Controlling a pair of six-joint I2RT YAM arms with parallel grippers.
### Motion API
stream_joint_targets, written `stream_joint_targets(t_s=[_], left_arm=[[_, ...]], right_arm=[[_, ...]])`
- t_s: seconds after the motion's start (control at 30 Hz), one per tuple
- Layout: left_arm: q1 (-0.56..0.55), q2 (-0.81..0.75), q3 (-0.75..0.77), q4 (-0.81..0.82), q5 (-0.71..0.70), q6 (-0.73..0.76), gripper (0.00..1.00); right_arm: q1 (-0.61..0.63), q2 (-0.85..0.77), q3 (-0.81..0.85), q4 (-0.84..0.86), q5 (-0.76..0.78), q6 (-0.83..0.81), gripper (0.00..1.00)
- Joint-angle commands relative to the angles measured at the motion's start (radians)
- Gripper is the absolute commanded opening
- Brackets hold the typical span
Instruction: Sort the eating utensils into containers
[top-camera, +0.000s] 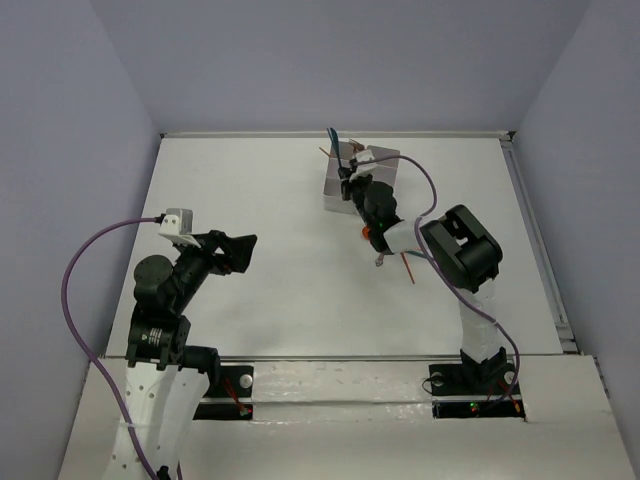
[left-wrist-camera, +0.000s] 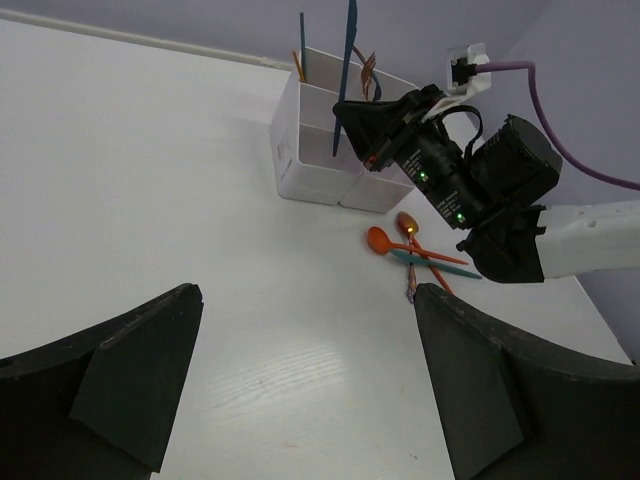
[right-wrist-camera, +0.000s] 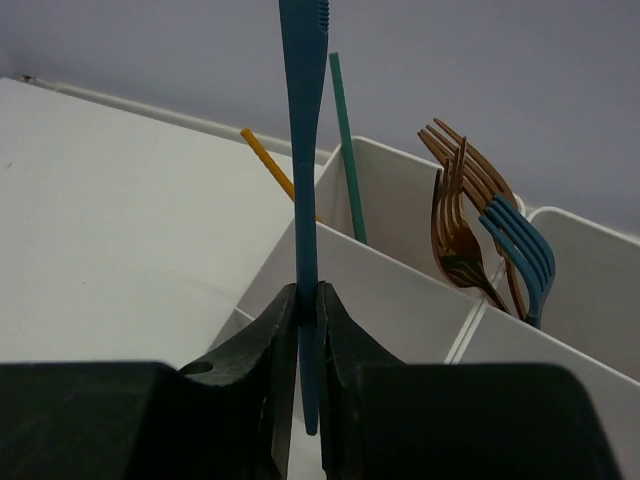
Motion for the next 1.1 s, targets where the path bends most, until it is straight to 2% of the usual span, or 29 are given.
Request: stream_joint_targets(t_s=[0.0,0.03,0.17,0.2,0.37,0.5,0.53,0.63,0.67,0.7,0.83,0.97,1.07], left_arm=[[-0.006,-0.003,-0.001,0.035,0.017,0.002,0.99],[-0.006,-0.004,-0.002,0.035,0.017,0.001,0.99],[-0.006,-0.006,-0.004,0.036,0.020,0.002,0.99],[-0.006,-0.009,-0.004,0.038,0.019,0.001,0.99],[0.003,-0.015,-0.005,0.041,0.019,0.001,0.99],[0.003,-0.018,-0.007,0.041,0.019,0.001,0.99],[0.003,-0.018,-0.007,0.041,0.020,0.001,0.99],[0.003,-0.027,-0.007,0.045,0.028,0.001,0.99],[0.003,-0.032,-0.007,0.047,0.028,-0.001,0.99],[0.003,-0.033,-0.007,0.047,0.028,0.001,0.99],[0.003,-0.035,-0.008,0.046,0.032,-0.001,0.99],[-0.006,-0.044,-0.007,0.046,0.034,0.001,0.99],[-0.006,-0.058,-0.008,0.044,0.028,0.001,0.99]], right_arm=[[0.014,-0.016,-0.043,0.129,0.018,0.009,0.21],[0.014,-0.031,-0.047,0.128,0.009,0.010,0.26],[0.014,-0.062,-0.073,0.120,0.000,0.012,0.31],[0.014,-0.079,-0.078,0.118,-0.003,0.010,0.36],[0.032,-0.155,-0.130,0.097,-0.011,0.010,0.37],[0.032,-0.302,-0.217,0.030,0.003,0.058,0.35],[0.032,-0.339,-0.253,-0.018,0.010,0.073,0.33],[0.032,-0.459,-0.209,-0.427,0.049,0.180,0.23],[0.032,-0.497,-0.199,-0.637,0.044,0.250,0.20],[0.032,-0.513,-0.198,-0.720,0.038,0.275,0.18],[0.032,-0.583,-0.257,-0.932,-0.019,0.323,0.15],[0.032,-0.622,-0.225,-1.200,0.038,0.352,0.16],[-0.045,-0.632,-0.218,-1.328,0.049,0.372,0.19]])
